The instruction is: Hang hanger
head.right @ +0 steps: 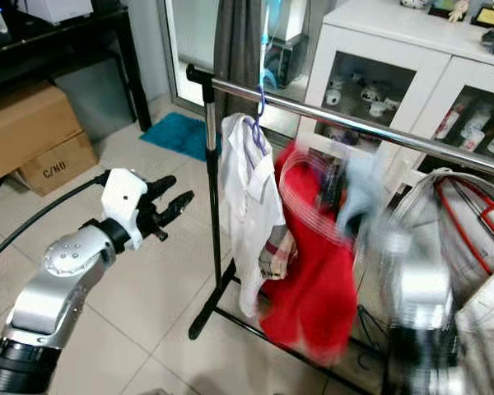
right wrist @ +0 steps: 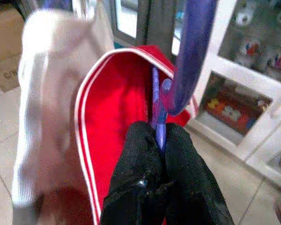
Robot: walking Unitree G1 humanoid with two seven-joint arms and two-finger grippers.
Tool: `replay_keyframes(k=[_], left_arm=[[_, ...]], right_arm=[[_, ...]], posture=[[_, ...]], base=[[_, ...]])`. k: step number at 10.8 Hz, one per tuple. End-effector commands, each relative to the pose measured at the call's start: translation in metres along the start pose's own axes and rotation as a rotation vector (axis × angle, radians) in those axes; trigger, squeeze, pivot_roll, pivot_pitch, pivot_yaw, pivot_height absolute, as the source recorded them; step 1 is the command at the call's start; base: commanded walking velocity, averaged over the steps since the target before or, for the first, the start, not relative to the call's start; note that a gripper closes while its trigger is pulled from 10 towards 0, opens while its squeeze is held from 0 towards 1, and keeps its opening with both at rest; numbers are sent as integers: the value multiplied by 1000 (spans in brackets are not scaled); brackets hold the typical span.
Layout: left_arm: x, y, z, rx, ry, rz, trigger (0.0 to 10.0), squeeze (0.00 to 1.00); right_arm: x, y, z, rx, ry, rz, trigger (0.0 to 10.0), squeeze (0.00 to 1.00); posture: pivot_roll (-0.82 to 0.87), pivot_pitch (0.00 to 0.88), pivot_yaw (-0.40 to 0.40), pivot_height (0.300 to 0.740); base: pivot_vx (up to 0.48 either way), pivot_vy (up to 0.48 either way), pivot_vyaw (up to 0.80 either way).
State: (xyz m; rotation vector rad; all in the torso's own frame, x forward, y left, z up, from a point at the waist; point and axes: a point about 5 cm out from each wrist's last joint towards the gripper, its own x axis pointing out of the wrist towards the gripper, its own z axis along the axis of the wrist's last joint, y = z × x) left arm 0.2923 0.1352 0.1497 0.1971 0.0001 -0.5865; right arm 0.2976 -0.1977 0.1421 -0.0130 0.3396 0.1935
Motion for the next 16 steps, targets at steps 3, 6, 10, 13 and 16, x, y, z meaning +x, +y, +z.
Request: replay_keyframes(k=[3,6,10,13,16], left_arm=[[-3,-1,-8,-38,16,64,10000,0],[-7,-3,-17,-67,36,120,10000,0],[-15,-6,-23,-88,57,147,10000,0],[-18,-2,-22,-81,59,162,10000,0],[-12,-4,-22,-78,60,136,10000,0]], right_arm=[[-19,14,-5,6,-105,-72,10000,0],[-21,27,-11,64,-167,-130,10000,0],[-19,37,-19,57,-157,-117,10000,0],[-16,43,-20,50,-159,-93,10000,0],[-17,42,-20,52,-168,-78,10000,0]], posture=[[-176,0,-2,740],[-175,0,-13,740],[-155,0,-39,740],[-161,0,-33,740],[-162,0,-15,740]], base=[[0,0,0],[-100,0,0],[-344,0,0],[-335,0,0],[-324,0,0]])
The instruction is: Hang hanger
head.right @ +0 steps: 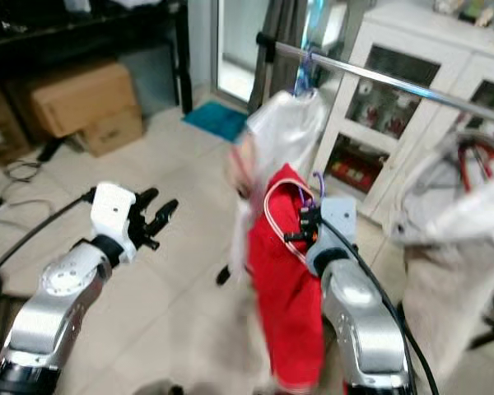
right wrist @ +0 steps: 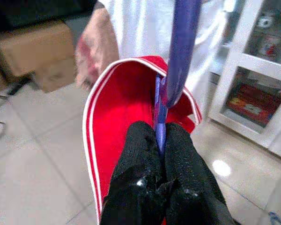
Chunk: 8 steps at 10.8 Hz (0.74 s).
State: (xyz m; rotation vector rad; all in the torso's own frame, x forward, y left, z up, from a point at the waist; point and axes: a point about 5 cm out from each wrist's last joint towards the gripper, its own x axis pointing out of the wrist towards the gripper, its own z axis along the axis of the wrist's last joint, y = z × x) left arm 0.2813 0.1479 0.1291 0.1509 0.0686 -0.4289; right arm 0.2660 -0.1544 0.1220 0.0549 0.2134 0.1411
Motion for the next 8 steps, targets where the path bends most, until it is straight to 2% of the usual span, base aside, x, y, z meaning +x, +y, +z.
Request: replay_keyframes(k=[1,2,3,5,6,8], left_arm=[[3,-4,2,20,1,-29,10000,0],[10,2,6,54,-8,-39,10000,0],[14,3,8,62,-19,-47,10000,0],[41,2,23,52,-59,-109,10000,0],[48,1,26,42,-71,-124,10000,0],[59,-8,32,-11,-108,-226,10000,0]], right_arm=[[-2,4,16,-18,-88,53,6941,0],[-1,16,27,-41,-141,154,0,0],[-1,19,30,-63,-146,174,0,0],[1,34,45,-105,-190,295,0,0],[2,36,47,-108,-199,319,0,0],[1,44,51,-127,-219,373,0,0]], posture=[[-161,0,-9,740],[-171,0,-11,740],[-180,0,-12,740],[-166,0,-21,740],[-161,0,-23,740],[-164,0,-20,740]], base=[[0,0,0],[0,0,0],[0,0,0],[0,0,0],[0,0,0],[0,0,0]])
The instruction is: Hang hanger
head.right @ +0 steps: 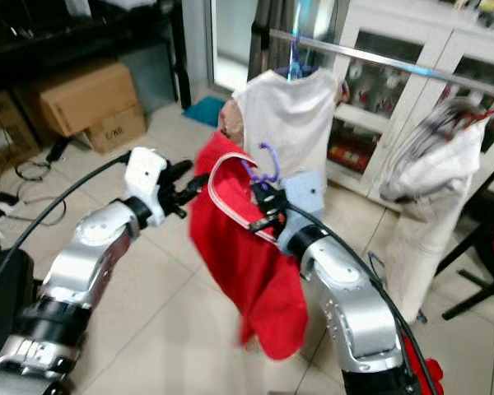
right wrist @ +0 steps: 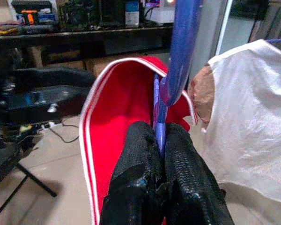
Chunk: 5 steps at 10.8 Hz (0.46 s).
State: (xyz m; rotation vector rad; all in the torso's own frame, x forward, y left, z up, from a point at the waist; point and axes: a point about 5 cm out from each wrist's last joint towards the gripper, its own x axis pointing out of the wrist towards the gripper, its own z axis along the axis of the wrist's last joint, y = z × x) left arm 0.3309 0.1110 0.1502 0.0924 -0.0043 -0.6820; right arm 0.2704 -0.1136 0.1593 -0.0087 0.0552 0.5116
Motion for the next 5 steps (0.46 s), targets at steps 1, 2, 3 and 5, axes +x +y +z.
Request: replay_keyframes(k=[1,2,3,5], left_arm=[[6,-8,8,-10,-44,-92,10000,0],[8,-13,8,-20,-56,-141,10000,0],[13,-15,6,-21,-48,-143,10000,0],[19,-11,3,-16,-37,-107,10000,0]], right_arm=[[1,3,17,-41,-78,31,0,0],[0,5,16,-57,-68,39,0,0],[-1,6,16,-62,-69,46,0,0],[-1,8,16,-73,-69,66,0,0]], posture=[[-187,0,-7,740],[-198,0,0,740],[-204,0,2,740],[-203,0,4,740]], base=[[0,0,0],[0,0,0],[0,0,0],[0,0,0]])
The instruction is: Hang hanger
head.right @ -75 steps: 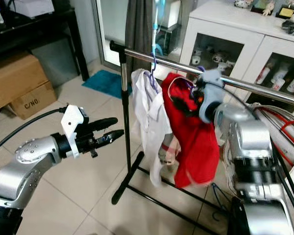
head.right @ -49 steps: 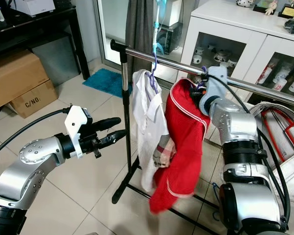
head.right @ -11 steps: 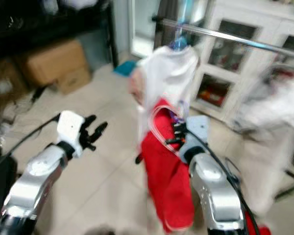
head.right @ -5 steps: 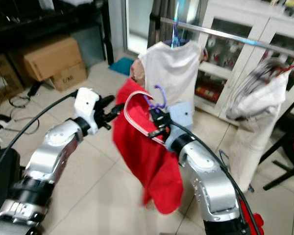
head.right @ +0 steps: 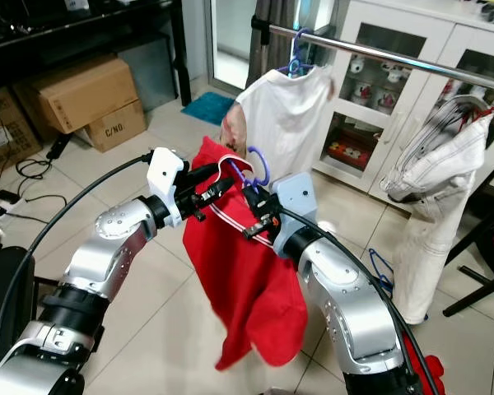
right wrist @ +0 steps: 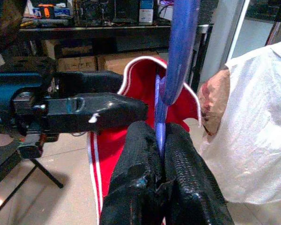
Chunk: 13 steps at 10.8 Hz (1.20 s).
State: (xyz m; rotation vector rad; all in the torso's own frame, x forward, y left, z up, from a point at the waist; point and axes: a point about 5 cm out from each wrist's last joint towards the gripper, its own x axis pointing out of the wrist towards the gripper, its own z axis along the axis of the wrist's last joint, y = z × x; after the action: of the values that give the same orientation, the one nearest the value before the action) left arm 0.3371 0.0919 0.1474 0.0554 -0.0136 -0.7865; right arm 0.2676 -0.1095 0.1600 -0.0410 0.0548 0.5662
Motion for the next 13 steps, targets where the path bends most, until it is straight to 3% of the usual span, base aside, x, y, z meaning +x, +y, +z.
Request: replay_keyframes(k=[1,2,4,5,13], left_arm=[[3,5,-1,23,32,47,10000,0],[2,12,-6,26,67,107,10000,0],[1,17,-7,24,58,122,549,0],[2,17,-6,25,54,120,0,0],[-3,17,-8,12,50,114,0,0]], right_arm=[[-1,3,15,-41,-77,19,0,0],[0,4,16,-41,-83,30,0,0],[0,6,18,-47,-90,41,0,0],[0,6,18,-49,-90,41,0,0],[2,8,16,-36,-92,42,0,0]], posture=[[-198,0,0,740],[-198,0,0,740],[-207,0,-1,740],[-204,0,0,740],[-178,0,-6,740]], base=[[0,0,0],[0,0,0],[0,0,0],[0,0,0],[0,0,0]])
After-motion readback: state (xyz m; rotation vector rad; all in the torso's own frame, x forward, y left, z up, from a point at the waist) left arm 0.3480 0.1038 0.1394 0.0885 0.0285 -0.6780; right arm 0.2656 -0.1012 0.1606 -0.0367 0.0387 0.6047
